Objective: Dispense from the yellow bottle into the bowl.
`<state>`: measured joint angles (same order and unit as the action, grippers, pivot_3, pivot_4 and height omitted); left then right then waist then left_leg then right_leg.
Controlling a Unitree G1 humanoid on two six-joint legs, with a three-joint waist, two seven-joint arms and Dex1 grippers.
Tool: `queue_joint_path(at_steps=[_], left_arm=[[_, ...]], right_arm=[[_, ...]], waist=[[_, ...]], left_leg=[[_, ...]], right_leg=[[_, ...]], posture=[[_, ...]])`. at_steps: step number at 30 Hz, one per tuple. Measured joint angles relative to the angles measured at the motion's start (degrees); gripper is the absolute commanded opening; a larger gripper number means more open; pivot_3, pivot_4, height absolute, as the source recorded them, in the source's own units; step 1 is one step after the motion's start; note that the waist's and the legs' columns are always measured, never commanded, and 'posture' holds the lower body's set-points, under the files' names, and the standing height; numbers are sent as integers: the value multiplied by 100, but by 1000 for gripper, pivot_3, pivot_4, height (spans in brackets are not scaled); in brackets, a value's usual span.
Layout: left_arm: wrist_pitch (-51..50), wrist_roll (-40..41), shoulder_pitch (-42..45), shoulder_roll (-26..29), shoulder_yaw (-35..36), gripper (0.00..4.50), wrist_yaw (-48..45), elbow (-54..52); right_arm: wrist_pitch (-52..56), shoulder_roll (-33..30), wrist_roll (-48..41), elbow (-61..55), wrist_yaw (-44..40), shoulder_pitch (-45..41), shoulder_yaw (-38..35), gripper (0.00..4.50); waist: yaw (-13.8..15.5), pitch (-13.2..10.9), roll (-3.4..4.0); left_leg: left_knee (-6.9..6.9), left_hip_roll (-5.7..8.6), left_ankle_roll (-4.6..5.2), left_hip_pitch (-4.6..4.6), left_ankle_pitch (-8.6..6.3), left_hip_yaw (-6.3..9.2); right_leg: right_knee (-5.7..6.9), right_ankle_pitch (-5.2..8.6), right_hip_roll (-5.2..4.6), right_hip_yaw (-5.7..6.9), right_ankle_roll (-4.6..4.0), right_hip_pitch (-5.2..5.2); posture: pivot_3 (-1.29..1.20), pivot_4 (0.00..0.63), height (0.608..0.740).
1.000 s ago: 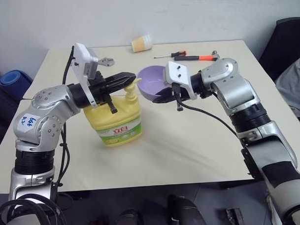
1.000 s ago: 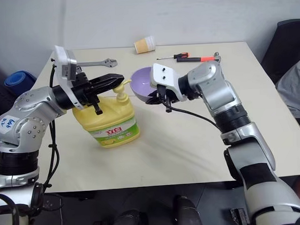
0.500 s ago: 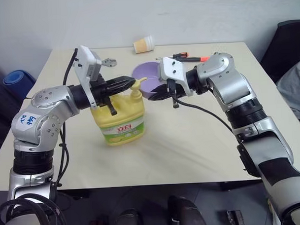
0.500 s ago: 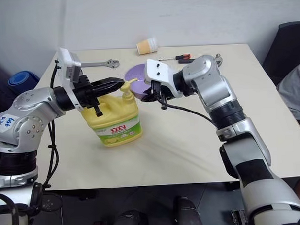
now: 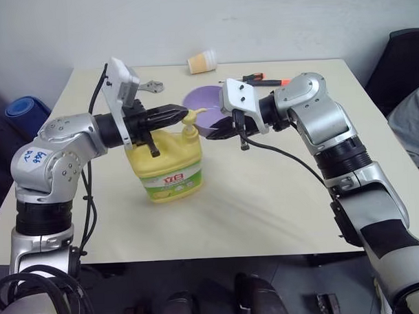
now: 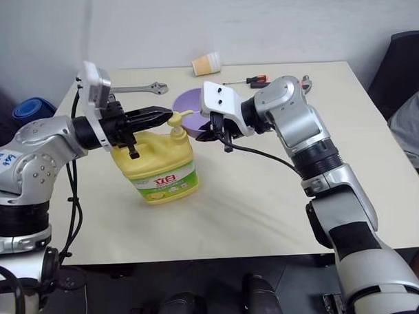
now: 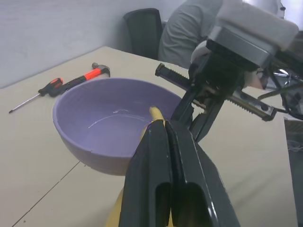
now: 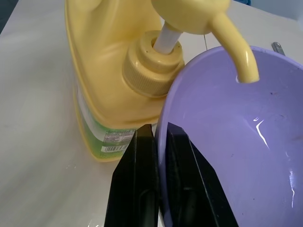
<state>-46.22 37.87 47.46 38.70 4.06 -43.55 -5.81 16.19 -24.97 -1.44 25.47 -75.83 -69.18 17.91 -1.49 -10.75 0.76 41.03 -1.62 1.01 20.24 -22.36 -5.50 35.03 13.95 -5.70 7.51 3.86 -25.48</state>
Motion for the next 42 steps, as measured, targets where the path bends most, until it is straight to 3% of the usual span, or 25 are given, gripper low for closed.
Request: queue_joint_path(at_steps=[32,38,42], left_arm=[[-304,-774,195,327,-529,36,-255,-276],[-260,-880,18,363,-531,36,-287,-261],[-176,-889,11,166,-503,36,-252,-192]], right_arm=[[138,4,-11,-126,52,11,-10,0],[143,9,-18,-151,52,13,-10,0],[143,11,-16,-170,119,15,-17,0]], waist=[[-6,27,-3],[-9,46,-1],[-3,58,-5]], left_leg=[[1,-1,-1,-19,0,-8],[-25,-5,-6,-112,-4,-12],[-27,-5,-7,-113,-4,-8]], right_leg=[[12,1,2,-14,-1,6],[-5,5,4,-25,-6,95],[-3,5,-3,-29,-7,94]], posture=[[0,150,740],[0,150,740],[0,150,740]])
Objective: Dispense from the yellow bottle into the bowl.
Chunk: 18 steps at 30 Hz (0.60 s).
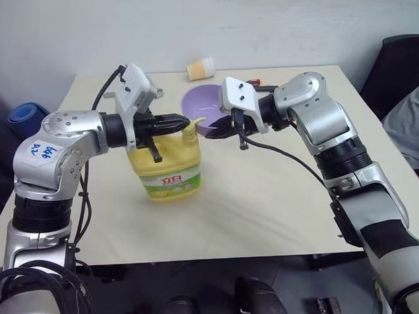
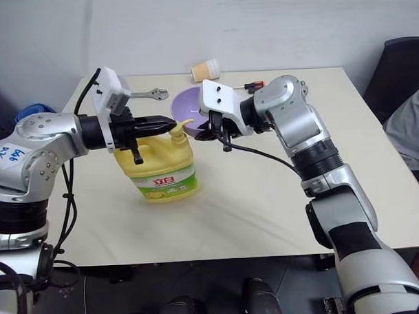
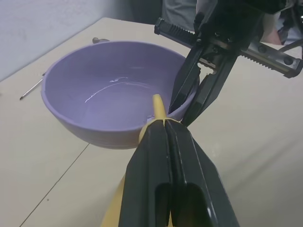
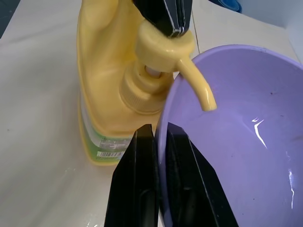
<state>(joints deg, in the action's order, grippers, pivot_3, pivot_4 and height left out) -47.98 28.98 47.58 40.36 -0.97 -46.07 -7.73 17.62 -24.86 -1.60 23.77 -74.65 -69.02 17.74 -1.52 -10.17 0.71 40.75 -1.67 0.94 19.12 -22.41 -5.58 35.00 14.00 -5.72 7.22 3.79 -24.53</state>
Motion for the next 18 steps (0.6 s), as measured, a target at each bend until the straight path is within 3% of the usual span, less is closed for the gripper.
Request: queue_joint_path(at_steps=[4,10,12,15,18], left_arm=[[3,138,-12,-361,365,36,66,213],[211,573,-342,-285,1241,36,-117,411],[392,744,-539,-97,1596,36,-312,370],[503,1147,-1118,280,2200,36,-772,83],[713,1321,-2353,742,2734,36,-1371,-349]], right_arm=[[-12,-15,4,4,75,20,-23,0],[-126,-498,-5,-37,-25,455,-49,0],[-132,-767,-6,-79,-39,685,-132,0],[-137,-1237,-27,-206,-53,1196,-334,0],[-245,-1621,-141,-406,-83,1918,-614,0]], waist=[[-6,-1,-1],[-3,-16,-12],[-11,-21,-15],[-10,-25,-15],[-27,-26,-15]], left_leg=[[0,0,0,11,0,0],[5,1,1,73,1,0],[21,1,1,128,1,2],[10,-2,1,132,1,2],[-2,-3,0,118,0,-13]], right_leg=[[0,0,-2,1,0,-11],[-2,0,-4,5,0,-70],[8,-1,-1,13,1,-123],[-6,0,3,27,0,-127],[-15,0,6,34,0,-124]], posture=[[0,150,740],[0,150,740],[0,150,740],[0,150,740],[0,150,740]])
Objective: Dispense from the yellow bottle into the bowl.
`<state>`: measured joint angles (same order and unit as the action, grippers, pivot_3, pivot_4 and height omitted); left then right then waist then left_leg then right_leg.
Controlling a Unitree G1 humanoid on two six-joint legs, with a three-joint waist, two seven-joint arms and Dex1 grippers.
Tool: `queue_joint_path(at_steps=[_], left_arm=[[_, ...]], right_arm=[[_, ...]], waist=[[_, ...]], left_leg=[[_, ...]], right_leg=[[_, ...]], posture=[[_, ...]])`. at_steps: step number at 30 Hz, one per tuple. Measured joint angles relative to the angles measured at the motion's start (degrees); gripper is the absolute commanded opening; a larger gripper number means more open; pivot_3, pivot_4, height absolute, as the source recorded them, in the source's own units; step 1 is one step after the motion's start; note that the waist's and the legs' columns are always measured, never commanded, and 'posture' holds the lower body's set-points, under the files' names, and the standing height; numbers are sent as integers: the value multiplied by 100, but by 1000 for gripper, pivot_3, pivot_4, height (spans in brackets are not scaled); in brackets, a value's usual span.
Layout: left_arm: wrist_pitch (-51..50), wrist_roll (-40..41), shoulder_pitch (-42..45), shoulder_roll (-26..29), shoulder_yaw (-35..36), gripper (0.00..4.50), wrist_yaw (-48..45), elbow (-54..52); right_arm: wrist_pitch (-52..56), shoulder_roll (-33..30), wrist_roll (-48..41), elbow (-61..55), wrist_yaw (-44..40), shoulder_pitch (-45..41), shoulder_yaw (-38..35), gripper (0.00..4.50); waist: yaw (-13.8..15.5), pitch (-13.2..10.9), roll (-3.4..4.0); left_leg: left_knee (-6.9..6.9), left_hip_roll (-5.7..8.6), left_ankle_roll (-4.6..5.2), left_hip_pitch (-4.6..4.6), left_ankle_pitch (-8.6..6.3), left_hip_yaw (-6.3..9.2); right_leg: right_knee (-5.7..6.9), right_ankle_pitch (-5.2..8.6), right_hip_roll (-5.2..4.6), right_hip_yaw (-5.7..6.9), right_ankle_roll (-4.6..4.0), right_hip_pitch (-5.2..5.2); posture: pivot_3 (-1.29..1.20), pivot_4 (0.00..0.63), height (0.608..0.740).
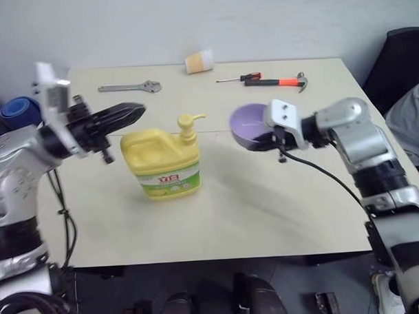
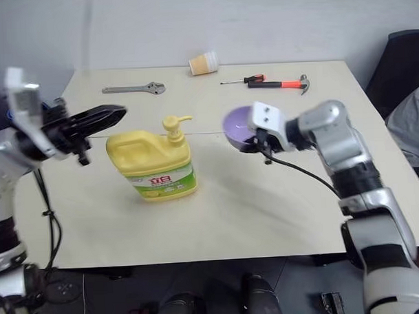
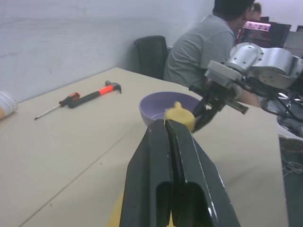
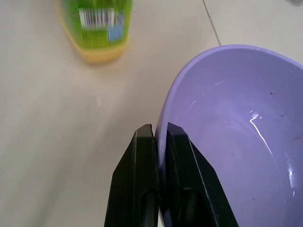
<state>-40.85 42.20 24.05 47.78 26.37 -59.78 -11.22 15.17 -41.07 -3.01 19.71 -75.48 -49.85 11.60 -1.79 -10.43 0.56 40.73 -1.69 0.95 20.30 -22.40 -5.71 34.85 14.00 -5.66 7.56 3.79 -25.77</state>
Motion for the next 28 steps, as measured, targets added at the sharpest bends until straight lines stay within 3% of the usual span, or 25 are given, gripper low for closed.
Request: queue_joint_path(at_steps=[3,6,9,17,20,23,28], left_arm=[[796,-531,-1727,120,277,36,-501,37],[1301,-786,-2650,-137,586,614,-558,140],[1717,-889,-3157,-500,735,1465,-359,68],[2911,-1536,-3423,-1106,98,3887,-24,65],[3402,-1696,-3671,-1149,-100,3902,-104,15],[4005,-1948,-4009,-1226,-344,3902,-196,69],[4590,-2398,-4082,-1415,-578,3902,129,353]], right_arm=[[-402,-240,-98,20,95,1065,-310,0],[-952,-263,-79,202,376,1766,-373,0],[-1611,-183,-106,407,705,2072,-606,0],[-2690,-1,-786,752,719,2584,-1291,2588],[-2942,-13,-1344,191,493,2909,-1725,3565],[-3178,-90,-1770,-611,323,3854,-2079,4466],[-3550,97,-2362,-1102,-357,5123,-2094,4466]], waist=[[13,-7,-4],[15,-19,-6],[28,-20,-3],[32,-20,-3],[30,-20,-2],[48,-17,-5],[168,-19,-3]], left_leg=[[-16,-3,0,-15,1,-14],[-5,-4,0,-19,1,-19],[1,-1,1,-23,0,-15],[5,1,7,-18,-2,-10],[1,-3,9,-20,-6,-9],[-9,-3,15,-23,-10,-8],[-3,6,43,-68,-25,-32]], right_leg=[[-5,0,7,6,0,7],[6,-1,-1,-11,-1,7],[8,-1,-16,-37,-1,13],[15,-2,-53,-25,-3,13],[12,-2,-53,-22,-3,14],[0,-1,-54,-17,-3,21],[-13,-3,-65,-15,0,50]], posture=[[0,150,740],[0,150,740],[0,150,740],[0,150,740],[0,150,740],[0,150,740],[0,150,740]])
